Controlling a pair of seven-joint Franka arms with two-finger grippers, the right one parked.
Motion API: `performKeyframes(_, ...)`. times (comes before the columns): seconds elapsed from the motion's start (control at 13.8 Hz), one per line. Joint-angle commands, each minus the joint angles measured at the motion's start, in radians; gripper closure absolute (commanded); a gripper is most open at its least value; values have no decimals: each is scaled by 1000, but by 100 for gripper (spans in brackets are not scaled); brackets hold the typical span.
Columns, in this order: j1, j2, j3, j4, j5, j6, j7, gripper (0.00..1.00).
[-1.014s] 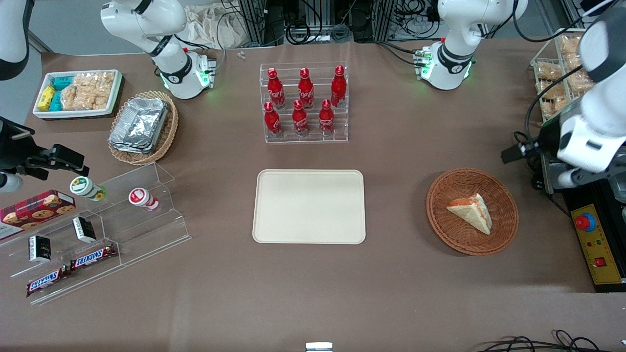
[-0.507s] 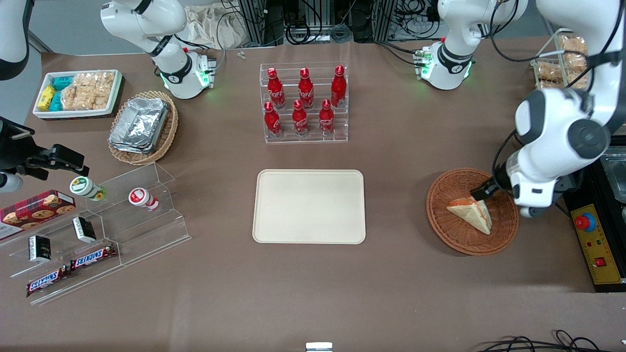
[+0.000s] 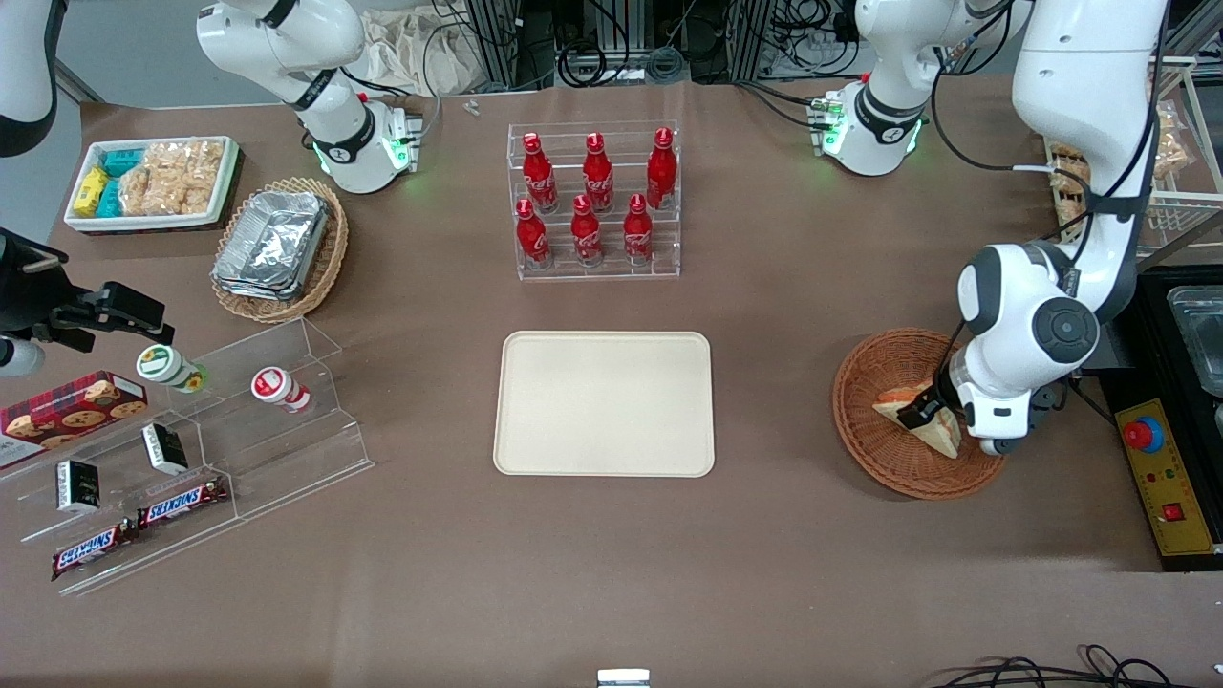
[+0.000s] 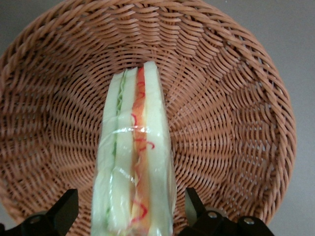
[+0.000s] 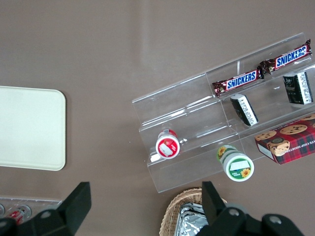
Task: Place sandwich from basket to tray
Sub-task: 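Lower the left gripper and close it on the wrapped sandwich, then lift the sandwich and carry it with the left gripper onto the cream tray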
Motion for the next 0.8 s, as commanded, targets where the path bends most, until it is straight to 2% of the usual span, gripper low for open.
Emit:
performKeyframes(0.0, 11, 13, 1, -6, 13, 57, -30, 99)
performKeyframes(0.22, 12, -52, 4, -1, 15, 22, -16, 100)
performKeyframes(0.43, -1, -193, -6, 58, 15, -288, 88, 100)
performKeyframes(0.58, -43, -250, -67, 106, 10, -429, 127, 100)
performKeyframes(0.72, -83, -245, -191, 124, 6, -431, 127, 100)
